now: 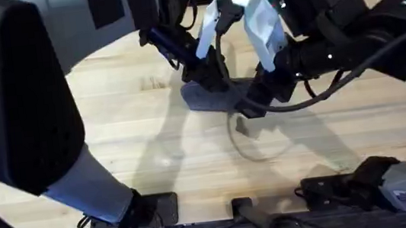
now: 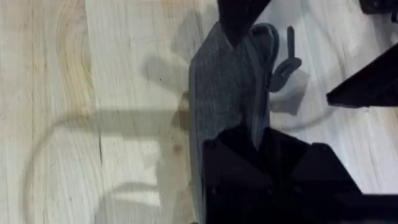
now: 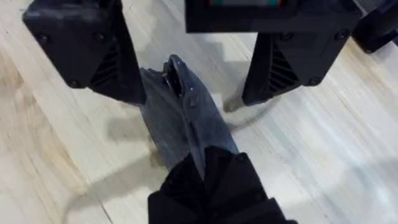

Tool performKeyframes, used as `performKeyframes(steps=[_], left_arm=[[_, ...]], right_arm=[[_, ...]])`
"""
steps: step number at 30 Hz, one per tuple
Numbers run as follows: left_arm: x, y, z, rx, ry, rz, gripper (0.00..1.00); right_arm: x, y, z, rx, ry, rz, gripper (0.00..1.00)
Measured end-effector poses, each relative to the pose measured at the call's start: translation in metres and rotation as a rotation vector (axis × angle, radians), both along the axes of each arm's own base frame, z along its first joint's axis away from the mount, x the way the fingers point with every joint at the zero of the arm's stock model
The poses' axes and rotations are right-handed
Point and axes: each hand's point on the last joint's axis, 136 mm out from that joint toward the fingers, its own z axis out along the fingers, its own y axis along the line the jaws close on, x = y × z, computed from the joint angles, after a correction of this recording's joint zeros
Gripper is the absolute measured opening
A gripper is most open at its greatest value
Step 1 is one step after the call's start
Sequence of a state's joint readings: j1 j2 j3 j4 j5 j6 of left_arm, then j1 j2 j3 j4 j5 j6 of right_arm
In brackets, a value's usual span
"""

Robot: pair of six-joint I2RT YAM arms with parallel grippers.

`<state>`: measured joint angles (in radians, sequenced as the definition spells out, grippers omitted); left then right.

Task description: Unzip the bag, pick up the pens from the table one at a time and place them inside, then zip the bag closed.

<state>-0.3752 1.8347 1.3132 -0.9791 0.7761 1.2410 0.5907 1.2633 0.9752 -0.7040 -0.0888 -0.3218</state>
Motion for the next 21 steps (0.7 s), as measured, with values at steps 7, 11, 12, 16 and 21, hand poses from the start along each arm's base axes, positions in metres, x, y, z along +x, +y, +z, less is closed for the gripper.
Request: performKeyframes(steps=[7, 11, 12, 16, 21], left_arm=[[0.0000, 0.0000, 0.0000, 0.000, 0.000, 0.000, 0.042], [-0.0001, 0.0000, 0.0001, 0.000, 0.001, 0.001, 0.042], [-0.0001, 0.0000, 0.0000, 0.000, 0.001, 0.001, 0.042], [-0.0001, 0.0000, 0.0002, 0.000, 0.003, 0.003, 0.042], [-0.0003, 0.0001, 0.0001, 0.001, 0.005, 0.004, 0.042]], right_arm=[[-0.0022, 0.0028, -0.0001, 0.000, 0.000, 0.012, 0.824], [-0.0007, 0.0039, -0.0051, -0.007, 0.013, 0.009, 0.657], [-0.0006, 0.0039, -0.0052, -0.007, 0.013, 0.008, 0.640], [-0.0004, 0.0040, -0.0051, -0.005, 0.013, 0.005, 0.575], [0.0009, 0.0028, -0.0052, -0.011, 0.009, -0.002, 0.263]])
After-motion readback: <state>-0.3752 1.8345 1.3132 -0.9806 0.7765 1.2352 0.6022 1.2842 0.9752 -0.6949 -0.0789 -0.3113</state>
